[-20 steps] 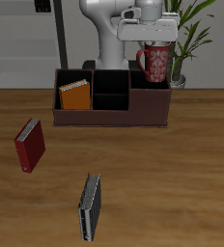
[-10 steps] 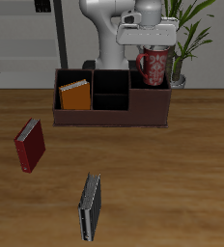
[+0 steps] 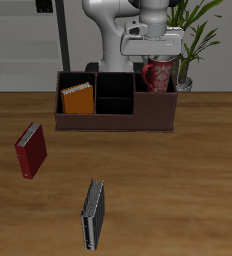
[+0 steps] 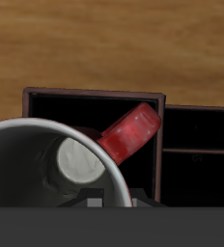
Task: Place the orange book into the back desk caddy's left compartment and place the red mug into the back desk caddy's right compartment
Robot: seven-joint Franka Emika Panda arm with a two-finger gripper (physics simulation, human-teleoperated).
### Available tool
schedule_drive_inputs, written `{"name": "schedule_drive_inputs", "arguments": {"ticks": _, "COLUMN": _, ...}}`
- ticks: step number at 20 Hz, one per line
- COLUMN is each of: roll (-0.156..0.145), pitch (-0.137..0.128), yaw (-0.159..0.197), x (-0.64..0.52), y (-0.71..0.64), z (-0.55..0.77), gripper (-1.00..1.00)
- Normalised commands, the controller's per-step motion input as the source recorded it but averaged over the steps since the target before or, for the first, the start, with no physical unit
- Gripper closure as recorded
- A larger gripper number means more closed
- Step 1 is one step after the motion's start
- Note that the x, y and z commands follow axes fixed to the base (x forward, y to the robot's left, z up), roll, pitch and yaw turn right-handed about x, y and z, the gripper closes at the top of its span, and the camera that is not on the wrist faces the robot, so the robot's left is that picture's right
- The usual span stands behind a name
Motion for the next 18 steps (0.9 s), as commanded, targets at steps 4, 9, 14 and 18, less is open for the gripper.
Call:
{"name": "schedule_drive_inputs", "arguments": {"ticks": 4, "roll": -0.008, "pitch": 0.038, "yaw": 0.043, "x": 0.03, "y": -0.07, "z": -0.22, "gripper": 1.0}}
{"name": "schedule_drive_inputs", "arguments": {"ticks": 9, "roll": -0.013, "pitch": 0.036, "yaw": 0.032, "x": 0.06, "y": -0.04, "z": -0.21, "gripper": 1.0}}
{"name": "schedule_drive_inputs", "arguments": {"ticks": 14, "roll": -0.001, "pitch": 0.055, "yaw": 0.013, "x": 0.04, "y": 0.04, "z": -0.27, "gripper": 1.0}}
{"name": "schedule_drive_inputs", "arguments": {"ticks": 18, "roll": 0.014, "pitch": 0.039, "yaw": 0.029, "x": -0.02, "y": 0.09, "z": -0.21, "gripper": 1.0}}
